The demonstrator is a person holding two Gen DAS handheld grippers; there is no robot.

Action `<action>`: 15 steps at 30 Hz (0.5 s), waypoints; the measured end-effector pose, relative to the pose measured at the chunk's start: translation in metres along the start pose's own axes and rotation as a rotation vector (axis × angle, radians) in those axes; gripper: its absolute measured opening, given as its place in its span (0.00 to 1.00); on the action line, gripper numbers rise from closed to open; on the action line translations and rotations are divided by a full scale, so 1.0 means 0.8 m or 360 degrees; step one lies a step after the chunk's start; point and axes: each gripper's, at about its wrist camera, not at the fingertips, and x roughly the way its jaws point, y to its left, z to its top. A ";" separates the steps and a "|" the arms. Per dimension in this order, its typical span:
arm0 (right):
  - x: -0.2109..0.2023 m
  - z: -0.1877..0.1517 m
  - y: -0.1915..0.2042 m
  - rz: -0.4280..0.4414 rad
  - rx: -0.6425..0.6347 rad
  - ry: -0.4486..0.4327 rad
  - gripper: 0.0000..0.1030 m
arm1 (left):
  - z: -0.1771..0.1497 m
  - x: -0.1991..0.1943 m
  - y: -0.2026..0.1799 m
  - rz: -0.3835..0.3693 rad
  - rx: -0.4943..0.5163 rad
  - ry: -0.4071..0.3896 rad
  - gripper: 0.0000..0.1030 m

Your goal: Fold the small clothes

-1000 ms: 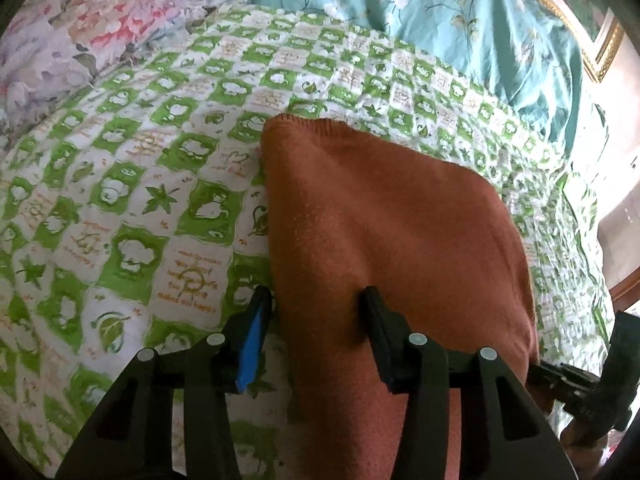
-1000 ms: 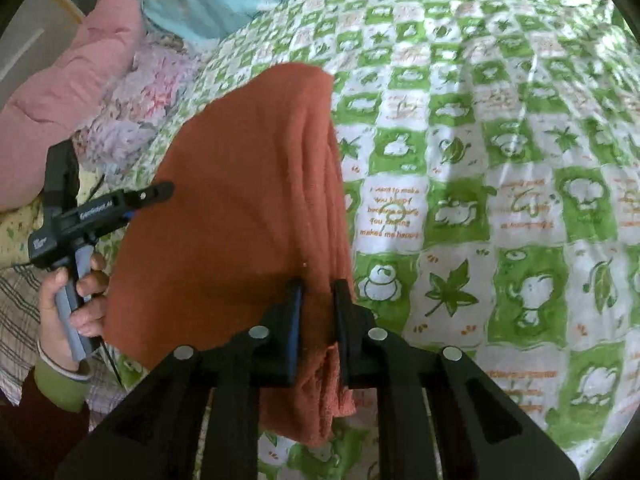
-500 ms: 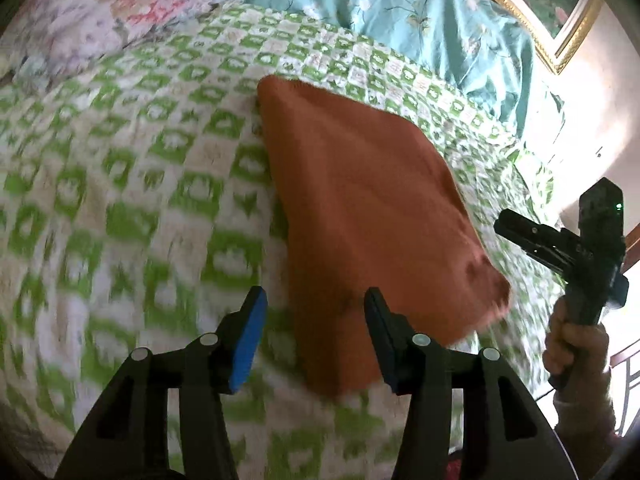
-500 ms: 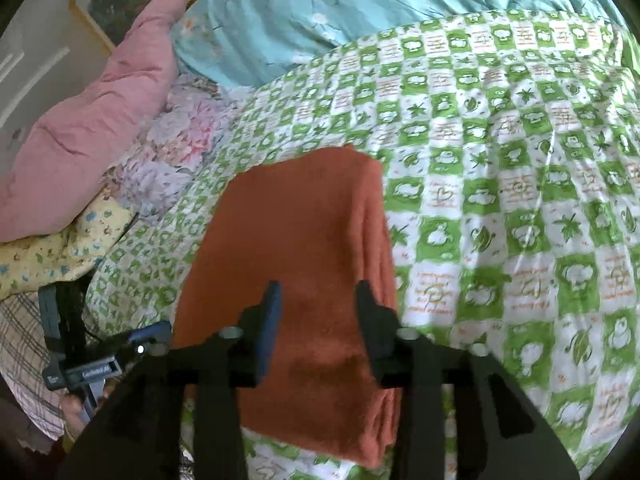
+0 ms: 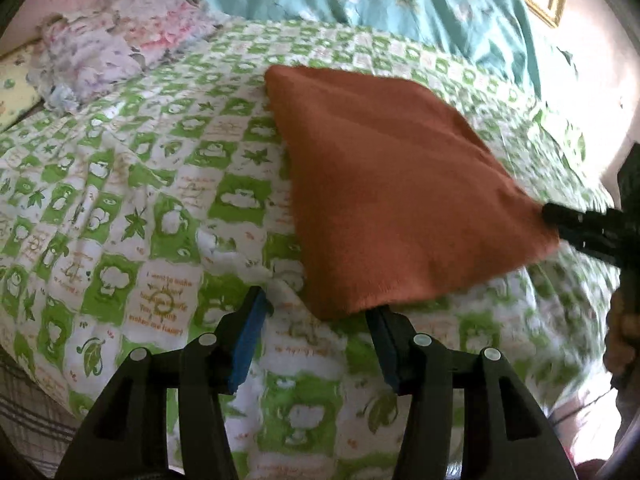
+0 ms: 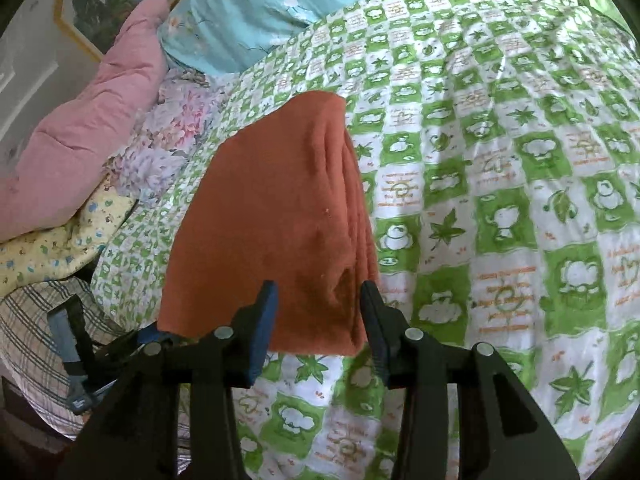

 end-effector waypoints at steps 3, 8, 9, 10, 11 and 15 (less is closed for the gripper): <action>0.010 -0.001 0.008 0.0032 -0.0042 0.0005 0.11 | -0.002 0.005 -0.003 0.0101 0.0028 -0.0058 0.26; -0.003 0.008 0.010 -0.0002 -0.0069 -0.0055 0.04 | 0.004 -0.009 -0.008 0.0060 0.0074 -0.0100 0.06; -0.005 0.010 0.008 -0.0032 -0.0084 -0.0050 0.04 | 0.002 -0.007 -0.013 0.0080 0.0102 -0.0080 0.05; -0.002 0.011 0.003 -0.0077 -0.0096 -0.0023 0.04 | 0.000 0.000 -0.014 0.0088 0.0109 -0.0048 0.05; 0.004 0.011 -0.002 -0.0116 -0.0107 0.0002 0.04 | -0.002 0.009 -0.013 0.0094 0.0105 -0.0016 0.05; 0.035 -0.004 -0.019 -0.0215 -0.0135 0.0097 0.05 | -0.004 0.009 -0.009 0.0059 0.0073 0.0001 0.05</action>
